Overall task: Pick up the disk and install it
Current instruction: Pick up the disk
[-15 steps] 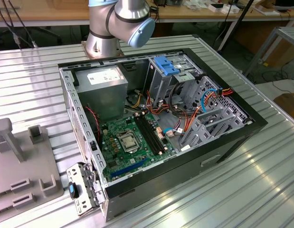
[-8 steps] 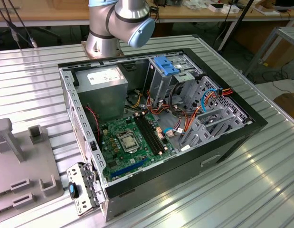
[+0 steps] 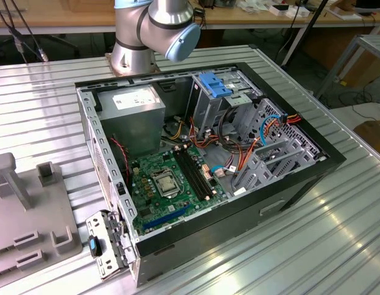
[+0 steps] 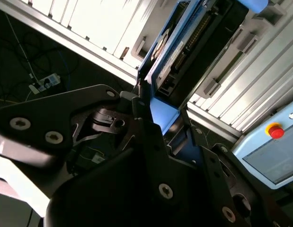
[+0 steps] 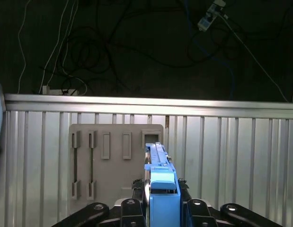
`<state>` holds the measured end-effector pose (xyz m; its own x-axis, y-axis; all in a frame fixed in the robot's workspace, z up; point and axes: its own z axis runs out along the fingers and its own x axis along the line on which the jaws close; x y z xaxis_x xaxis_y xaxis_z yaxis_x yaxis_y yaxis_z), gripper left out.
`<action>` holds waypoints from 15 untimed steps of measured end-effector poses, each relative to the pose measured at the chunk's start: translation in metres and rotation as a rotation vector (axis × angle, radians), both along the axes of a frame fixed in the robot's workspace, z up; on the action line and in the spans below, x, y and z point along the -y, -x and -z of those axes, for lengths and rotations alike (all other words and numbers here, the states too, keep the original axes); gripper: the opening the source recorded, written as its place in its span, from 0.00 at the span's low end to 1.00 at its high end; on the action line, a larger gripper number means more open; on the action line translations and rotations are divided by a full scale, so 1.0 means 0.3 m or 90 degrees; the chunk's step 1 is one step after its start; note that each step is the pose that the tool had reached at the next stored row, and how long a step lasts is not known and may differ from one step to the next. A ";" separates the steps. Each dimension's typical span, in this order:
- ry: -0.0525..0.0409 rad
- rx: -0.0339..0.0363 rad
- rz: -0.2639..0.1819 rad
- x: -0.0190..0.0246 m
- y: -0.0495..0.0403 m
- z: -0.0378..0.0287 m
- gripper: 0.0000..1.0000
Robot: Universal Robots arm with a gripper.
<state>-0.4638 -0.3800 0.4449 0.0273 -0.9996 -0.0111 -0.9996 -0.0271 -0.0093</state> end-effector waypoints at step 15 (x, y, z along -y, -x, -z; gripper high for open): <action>-0.0001 0.0000 0.000 0.000 0.000 -0.112 0.37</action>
